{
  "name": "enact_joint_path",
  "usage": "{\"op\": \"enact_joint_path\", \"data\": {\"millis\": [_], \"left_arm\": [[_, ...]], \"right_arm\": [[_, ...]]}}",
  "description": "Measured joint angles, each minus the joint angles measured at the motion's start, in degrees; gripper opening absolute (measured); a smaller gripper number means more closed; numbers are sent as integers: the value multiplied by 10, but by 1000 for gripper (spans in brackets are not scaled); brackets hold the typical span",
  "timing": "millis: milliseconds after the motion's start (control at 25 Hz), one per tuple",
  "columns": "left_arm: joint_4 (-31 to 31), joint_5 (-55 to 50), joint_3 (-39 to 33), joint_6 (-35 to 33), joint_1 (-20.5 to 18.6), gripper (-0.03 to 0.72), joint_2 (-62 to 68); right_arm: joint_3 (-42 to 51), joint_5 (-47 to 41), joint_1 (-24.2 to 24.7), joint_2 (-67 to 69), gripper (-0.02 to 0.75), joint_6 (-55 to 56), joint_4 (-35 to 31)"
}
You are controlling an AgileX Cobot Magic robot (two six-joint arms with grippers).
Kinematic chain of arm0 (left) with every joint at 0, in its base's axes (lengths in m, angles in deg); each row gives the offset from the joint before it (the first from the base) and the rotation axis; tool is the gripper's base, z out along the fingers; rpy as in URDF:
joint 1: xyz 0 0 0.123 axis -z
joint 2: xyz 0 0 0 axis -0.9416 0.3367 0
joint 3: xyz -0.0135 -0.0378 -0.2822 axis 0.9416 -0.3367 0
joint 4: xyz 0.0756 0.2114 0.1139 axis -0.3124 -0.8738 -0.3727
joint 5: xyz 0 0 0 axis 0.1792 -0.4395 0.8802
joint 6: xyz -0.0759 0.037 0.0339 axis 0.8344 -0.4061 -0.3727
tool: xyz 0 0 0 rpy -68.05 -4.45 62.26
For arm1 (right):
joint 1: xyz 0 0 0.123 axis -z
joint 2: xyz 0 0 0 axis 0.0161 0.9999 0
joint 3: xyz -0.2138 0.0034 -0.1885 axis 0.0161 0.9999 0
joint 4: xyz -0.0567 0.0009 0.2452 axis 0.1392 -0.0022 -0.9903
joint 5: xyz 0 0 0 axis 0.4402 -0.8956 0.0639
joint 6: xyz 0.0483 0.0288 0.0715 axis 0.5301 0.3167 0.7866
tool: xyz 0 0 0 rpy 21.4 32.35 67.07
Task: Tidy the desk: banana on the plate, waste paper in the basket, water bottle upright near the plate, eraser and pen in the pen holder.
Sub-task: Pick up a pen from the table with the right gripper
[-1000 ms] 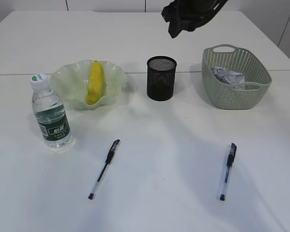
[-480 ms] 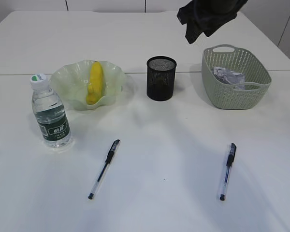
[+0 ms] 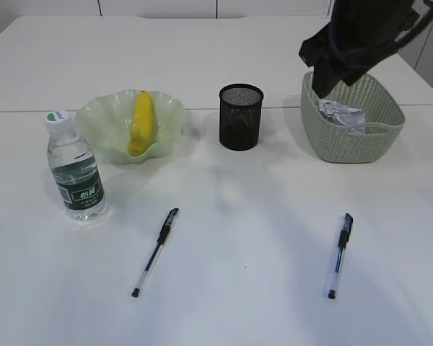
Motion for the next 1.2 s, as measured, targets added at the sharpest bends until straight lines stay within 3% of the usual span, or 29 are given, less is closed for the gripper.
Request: {"op": "enact_joint_path", "data": {"millis": [600, 960, 1200], "left_arm": [[6, 0, 0, 0, 0, 465, 0], [6, 0, 0, 0, 0, 465, 0], [6, 0, 0, 0, 0, 461, 0]], "right_arm": [[243, 6, 0, -73, 375, 44, -5], [366, 163, 0, -73, 375, 157, -27], [381, 205, 0, -64, 375, 255, 5]]}}
